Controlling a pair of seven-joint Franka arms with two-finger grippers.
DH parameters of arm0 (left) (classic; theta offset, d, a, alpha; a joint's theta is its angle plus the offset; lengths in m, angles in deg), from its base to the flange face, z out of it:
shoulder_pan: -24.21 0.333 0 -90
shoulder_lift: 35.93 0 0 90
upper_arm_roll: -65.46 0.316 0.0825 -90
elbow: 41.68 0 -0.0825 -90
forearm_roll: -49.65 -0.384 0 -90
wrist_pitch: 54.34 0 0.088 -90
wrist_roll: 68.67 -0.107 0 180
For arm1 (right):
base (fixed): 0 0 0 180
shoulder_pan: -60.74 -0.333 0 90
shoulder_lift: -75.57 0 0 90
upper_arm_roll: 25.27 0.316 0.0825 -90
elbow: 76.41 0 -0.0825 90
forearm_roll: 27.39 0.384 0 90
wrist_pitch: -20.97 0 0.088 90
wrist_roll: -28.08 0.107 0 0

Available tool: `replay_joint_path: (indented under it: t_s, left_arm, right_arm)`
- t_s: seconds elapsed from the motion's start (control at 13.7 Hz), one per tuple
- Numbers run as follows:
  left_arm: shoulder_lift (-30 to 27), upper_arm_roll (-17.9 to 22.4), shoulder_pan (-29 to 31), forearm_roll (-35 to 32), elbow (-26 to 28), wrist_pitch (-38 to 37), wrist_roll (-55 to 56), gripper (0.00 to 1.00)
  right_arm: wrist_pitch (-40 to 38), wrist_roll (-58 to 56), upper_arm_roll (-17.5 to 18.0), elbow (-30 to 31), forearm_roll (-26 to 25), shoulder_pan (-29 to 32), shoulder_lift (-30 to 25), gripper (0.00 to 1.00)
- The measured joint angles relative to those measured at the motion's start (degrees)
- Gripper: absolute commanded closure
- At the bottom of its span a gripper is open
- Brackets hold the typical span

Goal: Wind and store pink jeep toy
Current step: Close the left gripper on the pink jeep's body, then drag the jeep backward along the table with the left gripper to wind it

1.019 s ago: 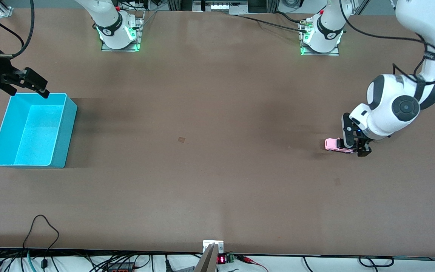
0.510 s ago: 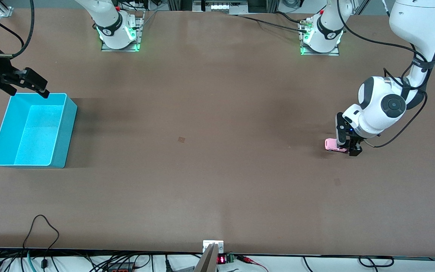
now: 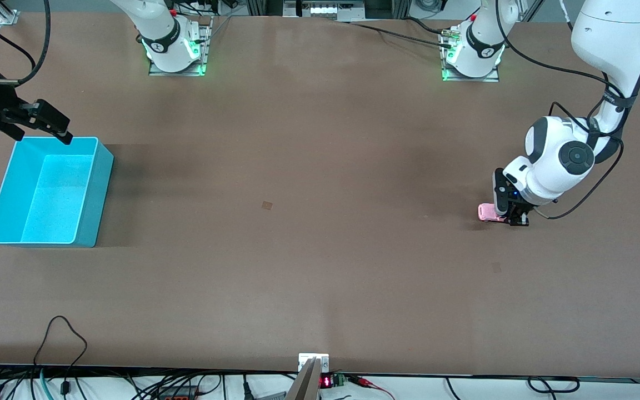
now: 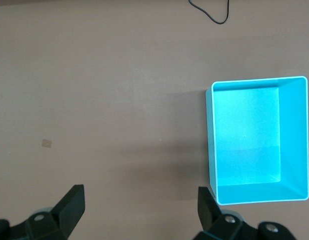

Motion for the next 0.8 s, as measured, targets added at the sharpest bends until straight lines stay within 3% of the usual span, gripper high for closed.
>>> replay_joint_path:
  t_s: [0.58, 0.8]
  left_arm:
    - [0.1, 0.0, 0.1, 0.0, 0.0, -0.1, 0.0, 0.95]
    - [0.9, 0.1, 3.0, 0.0, -2.0, -2.8, -2.0, 0.96]
  right_arm:
    - [0.0, 0.0, 0.0, 0.0, 0.0, 0.0, 0.0, 0.00]
    - [0.1, 0.0, 0.0, 0.0, 0.0, 0.0, 0.0, 0.00]
